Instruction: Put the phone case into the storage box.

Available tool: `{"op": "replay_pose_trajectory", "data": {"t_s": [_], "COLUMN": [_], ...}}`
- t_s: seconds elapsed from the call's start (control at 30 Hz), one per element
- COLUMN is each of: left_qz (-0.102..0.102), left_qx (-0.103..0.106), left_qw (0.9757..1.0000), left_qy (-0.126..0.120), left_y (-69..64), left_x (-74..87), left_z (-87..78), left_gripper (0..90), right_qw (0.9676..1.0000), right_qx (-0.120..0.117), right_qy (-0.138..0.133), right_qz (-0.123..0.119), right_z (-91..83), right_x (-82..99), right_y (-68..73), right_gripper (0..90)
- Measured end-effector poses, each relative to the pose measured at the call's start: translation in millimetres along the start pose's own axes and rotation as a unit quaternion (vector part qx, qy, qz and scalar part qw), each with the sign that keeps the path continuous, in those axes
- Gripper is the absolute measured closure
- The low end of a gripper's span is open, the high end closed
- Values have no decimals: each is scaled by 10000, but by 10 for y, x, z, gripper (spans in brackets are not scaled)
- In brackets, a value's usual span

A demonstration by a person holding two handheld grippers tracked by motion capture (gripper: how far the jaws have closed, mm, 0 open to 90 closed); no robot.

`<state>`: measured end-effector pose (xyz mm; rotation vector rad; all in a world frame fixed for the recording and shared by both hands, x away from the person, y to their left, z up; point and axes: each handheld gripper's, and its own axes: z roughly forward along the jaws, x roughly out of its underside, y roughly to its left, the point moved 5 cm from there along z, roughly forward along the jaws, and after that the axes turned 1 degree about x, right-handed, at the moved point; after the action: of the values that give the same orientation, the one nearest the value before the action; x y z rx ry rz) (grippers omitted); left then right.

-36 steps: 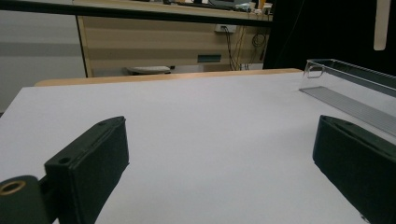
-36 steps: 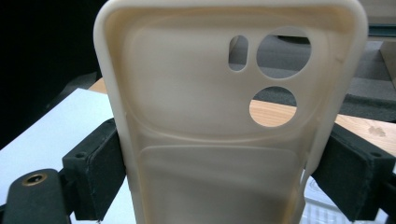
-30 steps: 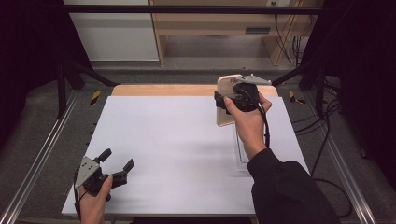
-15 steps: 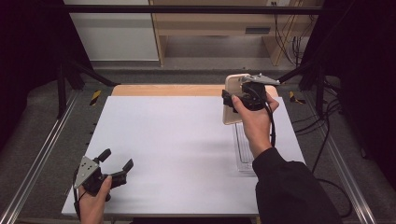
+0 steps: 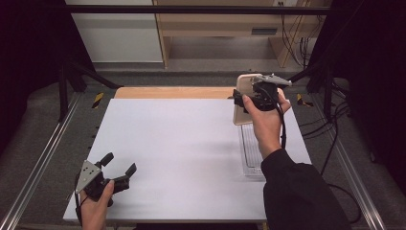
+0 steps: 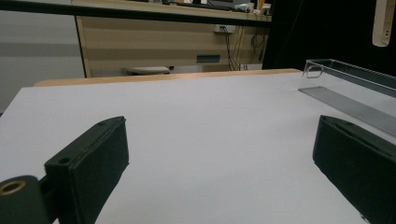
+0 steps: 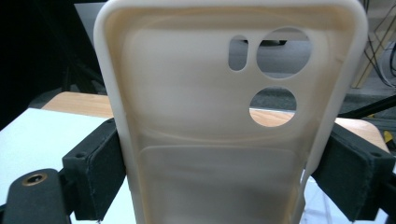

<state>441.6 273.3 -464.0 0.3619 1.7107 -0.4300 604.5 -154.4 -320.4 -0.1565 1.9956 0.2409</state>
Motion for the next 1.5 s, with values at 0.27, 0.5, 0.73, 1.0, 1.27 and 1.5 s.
{"op": "replay_pose_trajectory", "data": {"t_s": [0.27,0.5,0.73,1.0,1.27,1.5], "left_qz": [8,16,31,45,143,129], "left_qx": [4,9,19,22,-44,-36], "left_qw": [10000,10000,10000,10000,9999,9999], "left_qy": [-2,-9,-2,-1,-4,-3], "left_y": [3,4,3,7,31,45], "left_x": [0,-1,2,2,-7,-1], "left_z": [-1,-2,3,5,2,7], "left_gripper": [32,32,31,31,29,28], "right_qw": [9999,9997,9995,9989,9983,9972], "right_qx": [143,207,285,422,530,622], "right_qy": [-24,-38,-76,-120,-169,-313], "right_qz": [80,125,125,152,176,258], "right_z": [27,45,89,158,263,389], "right_x": [-29,-35,-41,-29,-13,-11], "right_y": [-119,-168,-219,-299,-376,-416], "right_gripper": [124,124,124,124,124,124]}}
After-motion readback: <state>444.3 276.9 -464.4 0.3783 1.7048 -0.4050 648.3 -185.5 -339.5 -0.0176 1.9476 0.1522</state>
